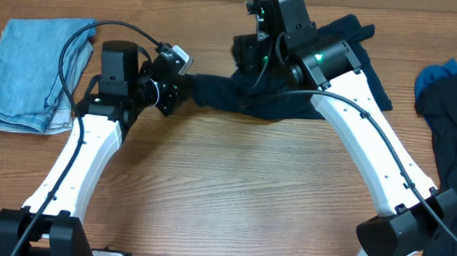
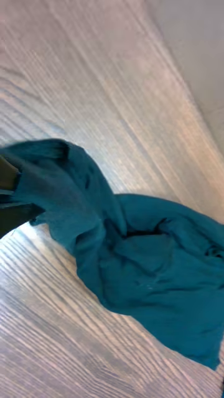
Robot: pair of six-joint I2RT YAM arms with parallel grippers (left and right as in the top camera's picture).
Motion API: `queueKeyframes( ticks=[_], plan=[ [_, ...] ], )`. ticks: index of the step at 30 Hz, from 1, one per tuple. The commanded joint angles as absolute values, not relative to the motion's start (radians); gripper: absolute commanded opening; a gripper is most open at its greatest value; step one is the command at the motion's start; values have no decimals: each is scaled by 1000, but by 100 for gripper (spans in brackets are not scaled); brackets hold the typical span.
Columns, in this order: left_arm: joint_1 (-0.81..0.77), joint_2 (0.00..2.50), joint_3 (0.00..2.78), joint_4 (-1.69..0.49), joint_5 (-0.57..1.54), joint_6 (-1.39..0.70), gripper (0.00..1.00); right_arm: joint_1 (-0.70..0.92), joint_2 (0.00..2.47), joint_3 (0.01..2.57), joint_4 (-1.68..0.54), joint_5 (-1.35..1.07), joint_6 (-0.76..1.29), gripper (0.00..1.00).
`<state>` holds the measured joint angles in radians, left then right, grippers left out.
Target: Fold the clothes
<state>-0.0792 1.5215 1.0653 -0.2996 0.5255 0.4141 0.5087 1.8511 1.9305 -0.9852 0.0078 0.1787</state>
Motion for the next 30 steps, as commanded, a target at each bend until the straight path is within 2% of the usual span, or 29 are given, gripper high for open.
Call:
queueKeyframes(
  ticks=[1,3,5,11,22,23,24,26,30],
  plan=[
    [-86,1502,1087,-345,517,433,4,442,1877,1936,-998,142,100,58],
    [-87,1502,1087,-374,517,405,4,379,1925,1935,-998,136,94,56],
    [-86,1502,1087,-397,517,403,4,321,2006,1935,-999,41,3,56],
    [-86,1502,1087,-400,517,392,8,305,2169,1935,-950,-138,-199,57],
    [-86,1502,1087,-400,517,392,12,303,2300,1935,-910,-159,-210,55],
    [-86,1502,1087,-399,516,392,12,303,2300,1935,-910,-160,-210,53],
    [-86,1502,1087,-400,517,392,12,303,2300,1935,-905,-159,-210,42],
    [-86,1502,1087,-399,517,392,5,303,2300,1937,-897,-161,-200,4],
    [-86,1502,1089,-384,517,367,4,301,2249,2007,-933,-200,-179,4]
  ],
)
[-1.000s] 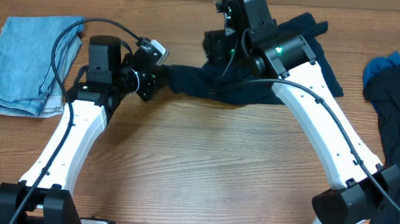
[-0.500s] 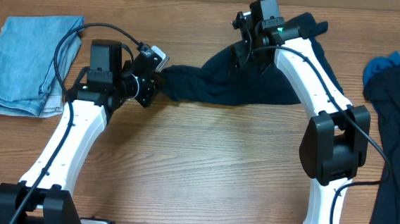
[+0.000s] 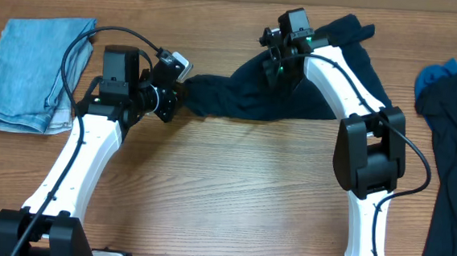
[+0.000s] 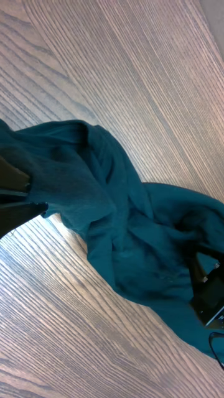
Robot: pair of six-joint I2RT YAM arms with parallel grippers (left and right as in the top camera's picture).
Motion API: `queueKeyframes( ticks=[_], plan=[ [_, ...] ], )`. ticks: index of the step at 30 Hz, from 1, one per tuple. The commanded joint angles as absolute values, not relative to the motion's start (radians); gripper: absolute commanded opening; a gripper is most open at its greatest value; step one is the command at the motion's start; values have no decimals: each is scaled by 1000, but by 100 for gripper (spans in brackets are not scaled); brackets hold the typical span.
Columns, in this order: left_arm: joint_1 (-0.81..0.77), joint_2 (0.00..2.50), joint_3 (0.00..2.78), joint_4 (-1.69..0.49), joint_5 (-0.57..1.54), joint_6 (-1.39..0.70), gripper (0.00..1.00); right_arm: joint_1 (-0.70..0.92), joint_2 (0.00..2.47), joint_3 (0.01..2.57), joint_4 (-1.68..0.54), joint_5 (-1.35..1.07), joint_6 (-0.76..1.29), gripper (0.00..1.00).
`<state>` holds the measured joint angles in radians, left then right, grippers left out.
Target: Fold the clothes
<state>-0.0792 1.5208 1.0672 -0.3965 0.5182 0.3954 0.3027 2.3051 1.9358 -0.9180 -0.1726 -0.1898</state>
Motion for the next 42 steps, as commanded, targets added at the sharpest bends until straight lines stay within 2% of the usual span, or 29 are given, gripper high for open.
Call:
queueKeyframes(
  ticks=[1,7,14,19,23,31,37,42],
  plan=[
    [-86,1502,1100,-385,517,363,4,297,2209,2047,-947,-200,-179,4],
    [-87,1502,1261,-508,463,354,4,192,1998,2234,-962,-174,-129,4],
    [-86,1502,1534,-776,188,389,4,93,1878,2234,-861,-173,-116,4],
    [-86,1502,1670,-817,114,408,4,78,1876,2230,-928,-174,-77,4],
    [-87,1530,1669,-910,124,407,4,86,1919,2181,-956,-178,-77,4],
    [-127,1616,1669,-969,124,396,4,92,2238,2161,-929,-301,-74,4],
    [-160,1664,1669,-968,124,396,4,148,2419,2161,-807,-342,-74,4],
    [-165,1680,1669,-968,124,396,4,196,2428,2161,-639,-332,-73,4]
  ],
)
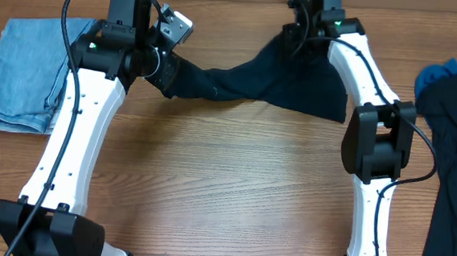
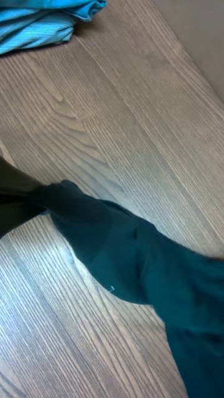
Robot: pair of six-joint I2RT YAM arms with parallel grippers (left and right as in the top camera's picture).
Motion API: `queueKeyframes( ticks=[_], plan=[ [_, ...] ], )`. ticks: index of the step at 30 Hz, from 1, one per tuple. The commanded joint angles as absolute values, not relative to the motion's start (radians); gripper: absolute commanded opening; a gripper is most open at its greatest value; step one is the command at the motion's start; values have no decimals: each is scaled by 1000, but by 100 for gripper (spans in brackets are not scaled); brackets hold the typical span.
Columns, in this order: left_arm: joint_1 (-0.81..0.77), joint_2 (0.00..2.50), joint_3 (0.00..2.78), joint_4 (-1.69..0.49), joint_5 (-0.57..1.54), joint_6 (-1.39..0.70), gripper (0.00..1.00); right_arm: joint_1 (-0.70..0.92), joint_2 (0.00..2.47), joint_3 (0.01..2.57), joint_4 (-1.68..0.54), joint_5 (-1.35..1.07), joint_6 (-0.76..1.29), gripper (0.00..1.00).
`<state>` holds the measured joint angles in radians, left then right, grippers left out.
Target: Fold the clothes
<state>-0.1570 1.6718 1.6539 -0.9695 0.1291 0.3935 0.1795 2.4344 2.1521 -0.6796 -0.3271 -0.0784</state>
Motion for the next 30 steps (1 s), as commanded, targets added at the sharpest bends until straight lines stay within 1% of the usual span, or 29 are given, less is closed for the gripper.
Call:
queueKeyframes(
  ticks=[1,2,3,4,5,7,9,11,15,19,20,21,25,30],
  plan=[
    [-165,1680,1669,-968,123,396,4,203,2431,2161,-624,-313,-73,8],
    [-165,1680,1669,-967,123,396,4,208,2432,2161,-617,-301,-73,24],
    [-165,1680,1669,-967,124,396,4,213,2432,2161,-615,-293,-73,59],
    [-165,1680,1669,-967,123,396,4,215,2431,2161,-615,-284,-73,68],
    [-165,1680,1669,-966,123,396,4,215,2419,2161,-623,-265,-64,71],
    [-165,1680,1669,-964,123,396,4,199,2381,2162,-636,-259,7,71],
    [-165,1680,1669,-963,123,396,4,170,2310,2162,-717,-238,70,70],
    [-165,1680,1669,-962,123,396,4,144,2262,2162,-860,-192,83,70],
    [-165,1680,1669,-932,123,396,5,107,2256,2160,-1114,-180,79,70],
    [-165,1680,1669,-931,123,396,5,110,2260,2159,-1211,-180,79,62],
    [-165,1680,1669,-930,123,396,5,112,2266,2159,-1216,-181,79,61],
    [-165,1680,1669,-929,123,396,5,112,2272,2159,-1218,-185,79,58],
    [-165,1680,1669,-926,123,396,6,115,2309,2149,-1220,-264,70,57],
    [-165,1680,1669,-926,123,396,6,143,2312,1992,-1090,-264,10,58]
  ],
)
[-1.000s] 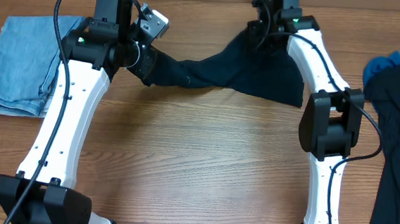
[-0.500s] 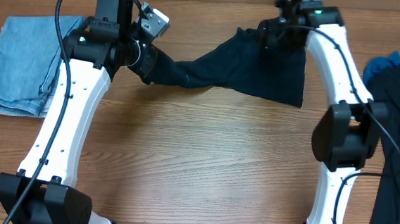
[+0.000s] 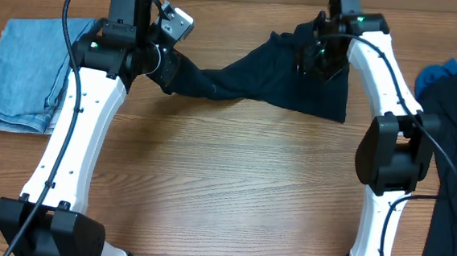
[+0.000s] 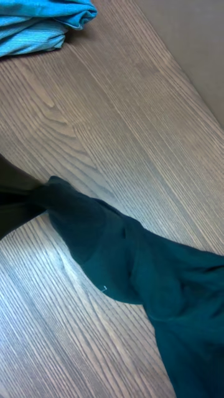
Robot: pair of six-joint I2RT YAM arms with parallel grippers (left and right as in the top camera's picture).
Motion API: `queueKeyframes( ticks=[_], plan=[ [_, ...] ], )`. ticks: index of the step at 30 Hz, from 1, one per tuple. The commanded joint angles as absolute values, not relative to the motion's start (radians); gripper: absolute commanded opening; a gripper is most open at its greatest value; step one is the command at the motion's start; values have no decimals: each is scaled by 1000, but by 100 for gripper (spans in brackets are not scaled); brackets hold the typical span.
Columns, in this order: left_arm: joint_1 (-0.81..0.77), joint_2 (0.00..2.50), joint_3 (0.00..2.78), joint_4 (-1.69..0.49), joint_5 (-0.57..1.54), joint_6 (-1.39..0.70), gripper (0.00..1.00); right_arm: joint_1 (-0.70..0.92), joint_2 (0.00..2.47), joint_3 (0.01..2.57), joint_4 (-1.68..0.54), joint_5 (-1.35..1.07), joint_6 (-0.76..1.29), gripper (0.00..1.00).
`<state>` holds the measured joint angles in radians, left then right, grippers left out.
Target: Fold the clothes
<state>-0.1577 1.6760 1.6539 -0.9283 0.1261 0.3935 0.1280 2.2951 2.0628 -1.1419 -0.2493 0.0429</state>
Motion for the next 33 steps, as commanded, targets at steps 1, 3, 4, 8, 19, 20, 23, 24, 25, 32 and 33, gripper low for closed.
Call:
queueKeyframes(
  ticks=[1,3,4,8,19,20,23,24,25,32,33],
  plan=[
    [-165,1680,1669,-926,123,396,6,145,2312,1954,-1052,-264,10,58],
    [-165,1680,1669,-926,123,396,6,145,2313,1885,-986,-264,10,58],
    [-165,1680,1669,-923,123,396,7,145,2313,1853,-951,-264,10,58],
    [-165,1680,1669,-918,123,396,9,145,2314,1785,-867,-264,-4,64],
    [-163,1680,1669,-918,119,396,17,145,2314,1785,-842,-320,-3,50],
    [-163,1680,1669,-919,119,396,18,145,2314,1785,-841,-334,-4,49],
    [-163,1681,1669,-918,119,396,18,145,2314,1785,-812,-369,-4,35],
    [-163,1683,1665,-915,118,395,18,145,2314,1785,-806,-369,-4,29],
    [-161,1694,1663,-915,99,380,18,145,2314,1785,-804,-369,-4,20],
    [-99,1901,1663,-990,83,96,37,145,2314,1785,-801,-369,0,7],
    [-84,1926,1663,-1008,102,97,38,145,2314,1785,-801,-369,0,7]
  ],
)
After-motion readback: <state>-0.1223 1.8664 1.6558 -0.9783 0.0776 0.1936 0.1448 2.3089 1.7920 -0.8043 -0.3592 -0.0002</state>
